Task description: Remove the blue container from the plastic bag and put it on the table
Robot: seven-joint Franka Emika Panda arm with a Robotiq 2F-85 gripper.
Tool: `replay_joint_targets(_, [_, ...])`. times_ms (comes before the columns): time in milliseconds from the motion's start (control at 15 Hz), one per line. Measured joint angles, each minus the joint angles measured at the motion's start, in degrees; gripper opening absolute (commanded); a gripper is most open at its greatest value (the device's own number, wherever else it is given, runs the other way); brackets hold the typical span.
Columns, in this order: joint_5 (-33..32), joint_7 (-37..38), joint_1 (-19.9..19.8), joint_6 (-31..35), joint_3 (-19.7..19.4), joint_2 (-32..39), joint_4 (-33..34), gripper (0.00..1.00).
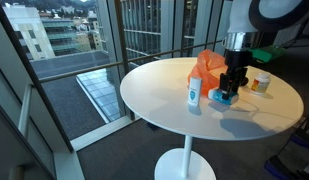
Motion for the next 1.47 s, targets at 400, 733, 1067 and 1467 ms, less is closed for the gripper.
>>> replay_joint_targets(400, [0.0, 0.0, 0.0, 0.0, 0.0, 1.0, -0.2, 0.97])
replay_joint_targets(733, [0.0, 0.0, -0.1, -0.1, 0.0, 0.5, 0.1, 1.00])
replay_joint_targets(1067, [0.0, 0.1, -1.2, -2.0, -0.8, -2.3, 0.9, 1.00])
replay_joint_targets(1467, [0.4, 0.7, -3.8, -7.0, -3.0, -5.1, 3.5, 1.00])
